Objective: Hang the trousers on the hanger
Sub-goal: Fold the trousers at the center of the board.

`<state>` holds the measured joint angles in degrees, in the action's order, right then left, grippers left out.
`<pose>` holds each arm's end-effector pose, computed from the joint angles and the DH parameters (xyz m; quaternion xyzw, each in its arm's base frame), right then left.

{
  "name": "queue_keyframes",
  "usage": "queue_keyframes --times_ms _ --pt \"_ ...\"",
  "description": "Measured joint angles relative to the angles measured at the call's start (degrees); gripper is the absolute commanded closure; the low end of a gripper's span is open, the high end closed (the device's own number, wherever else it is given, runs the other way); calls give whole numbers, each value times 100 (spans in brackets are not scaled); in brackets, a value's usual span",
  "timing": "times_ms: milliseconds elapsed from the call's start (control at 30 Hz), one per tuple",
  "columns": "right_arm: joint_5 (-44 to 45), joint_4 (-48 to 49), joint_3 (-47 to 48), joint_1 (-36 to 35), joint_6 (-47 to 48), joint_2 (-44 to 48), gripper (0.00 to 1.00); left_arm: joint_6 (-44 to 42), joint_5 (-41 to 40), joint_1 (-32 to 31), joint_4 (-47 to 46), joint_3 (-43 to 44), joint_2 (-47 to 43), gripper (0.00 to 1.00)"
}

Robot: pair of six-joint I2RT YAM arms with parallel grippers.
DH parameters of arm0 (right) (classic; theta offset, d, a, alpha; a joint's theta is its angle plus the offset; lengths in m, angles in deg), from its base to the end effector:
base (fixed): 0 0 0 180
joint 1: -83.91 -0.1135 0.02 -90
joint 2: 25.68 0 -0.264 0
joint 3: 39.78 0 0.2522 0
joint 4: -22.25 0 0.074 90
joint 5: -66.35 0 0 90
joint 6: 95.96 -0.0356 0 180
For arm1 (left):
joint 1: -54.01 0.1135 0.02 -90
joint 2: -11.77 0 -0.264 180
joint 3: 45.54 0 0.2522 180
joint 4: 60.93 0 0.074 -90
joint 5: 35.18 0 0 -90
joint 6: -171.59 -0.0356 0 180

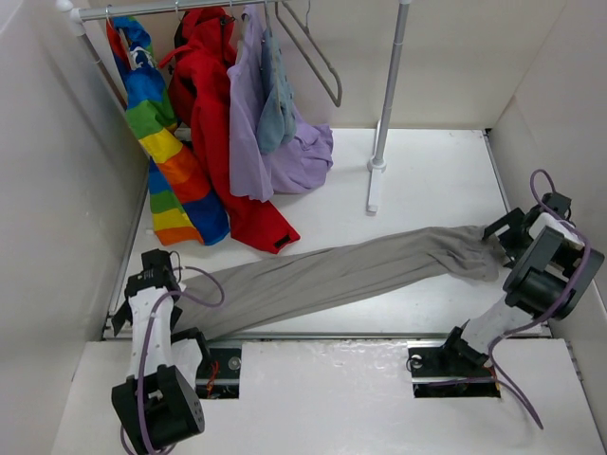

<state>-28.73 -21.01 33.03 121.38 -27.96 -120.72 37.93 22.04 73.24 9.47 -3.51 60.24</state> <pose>0.2575 -0.1934 0.1815 0.4760 0.8524 0.0144 0.2160 0.1062 0.0575 0.1816 -0.1700 -0.9383 -0.2965 0.0524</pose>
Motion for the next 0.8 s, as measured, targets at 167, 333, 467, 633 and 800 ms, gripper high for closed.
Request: queue_keyframes --times_ms 167,333,467,633,800 --pt "-68 122 50 0 149 -286 32 2 42 0 39 166 55 30" --pt "-284 221 103 0 236 -437 100 2 177 0 -72 431 142 29" --pt "-332 225 155 -4 260 -450 100 2 382 0 -350 575 219 29" --pt "-249 153 155 -20 267 -310 100 2 656 0 -662 590 313 29" --pt "201 -136 269 -326 254 374 100 -11 1003 0 -857 605 463 29"
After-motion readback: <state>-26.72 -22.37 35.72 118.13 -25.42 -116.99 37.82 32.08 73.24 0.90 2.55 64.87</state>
